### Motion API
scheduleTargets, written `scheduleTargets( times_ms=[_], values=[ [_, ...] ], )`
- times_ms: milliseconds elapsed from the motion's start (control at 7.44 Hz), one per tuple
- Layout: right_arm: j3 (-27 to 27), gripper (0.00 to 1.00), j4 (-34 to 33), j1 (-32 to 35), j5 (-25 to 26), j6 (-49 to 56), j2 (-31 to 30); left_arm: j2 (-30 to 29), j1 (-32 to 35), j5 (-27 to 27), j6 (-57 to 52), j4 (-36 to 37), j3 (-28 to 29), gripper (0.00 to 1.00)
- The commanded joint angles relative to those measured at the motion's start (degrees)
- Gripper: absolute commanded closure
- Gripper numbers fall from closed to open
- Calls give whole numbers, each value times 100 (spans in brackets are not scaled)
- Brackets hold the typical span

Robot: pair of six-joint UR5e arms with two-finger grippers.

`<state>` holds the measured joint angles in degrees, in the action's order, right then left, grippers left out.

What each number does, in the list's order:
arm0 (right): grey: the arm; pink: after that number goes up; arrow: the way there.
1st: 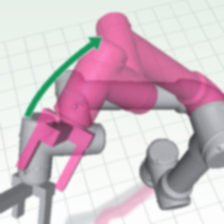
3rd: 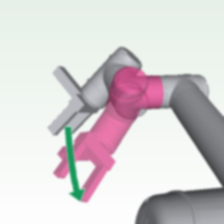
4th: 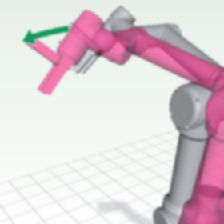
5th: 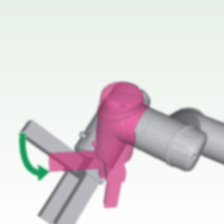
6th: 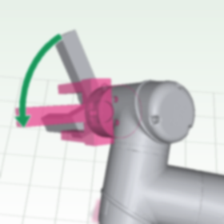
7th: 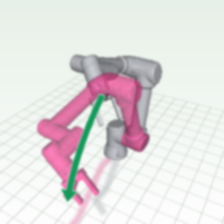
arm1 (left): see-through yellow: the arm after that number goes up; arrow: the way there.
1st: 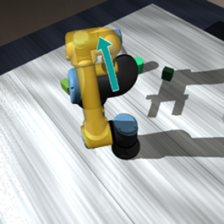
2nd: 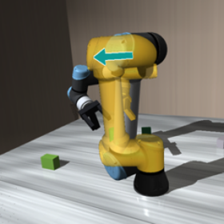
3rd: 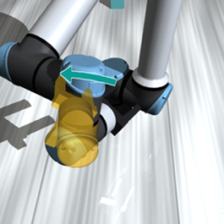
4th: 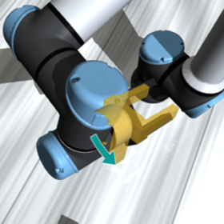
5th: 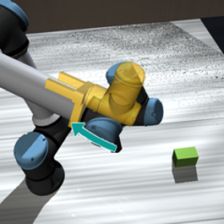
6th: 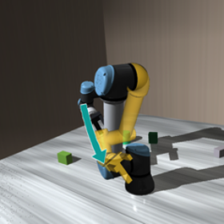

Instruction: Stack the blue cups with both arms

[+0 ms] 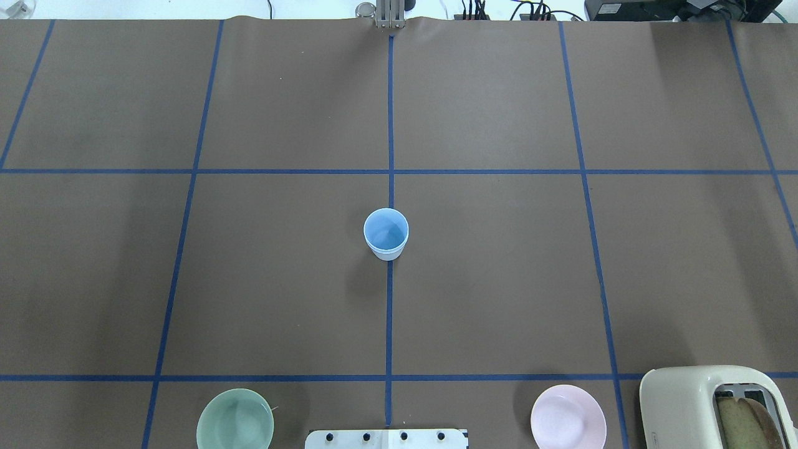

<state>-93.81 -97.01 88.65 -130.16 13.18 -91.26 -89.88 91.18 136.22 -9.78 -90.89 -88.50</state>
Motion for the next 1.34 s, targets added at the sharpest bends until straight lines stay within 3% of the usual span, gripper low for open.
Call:
scheduleTargets(
  times_ms=[0,1209],
  values=[
    [12,0,94,3,-1,-8,3,40,13,1,-15,-16,-1,1],
    [109,0,95,3,-1,-9,3,40,5,-43,-15,-7,43,1]
  ],
)
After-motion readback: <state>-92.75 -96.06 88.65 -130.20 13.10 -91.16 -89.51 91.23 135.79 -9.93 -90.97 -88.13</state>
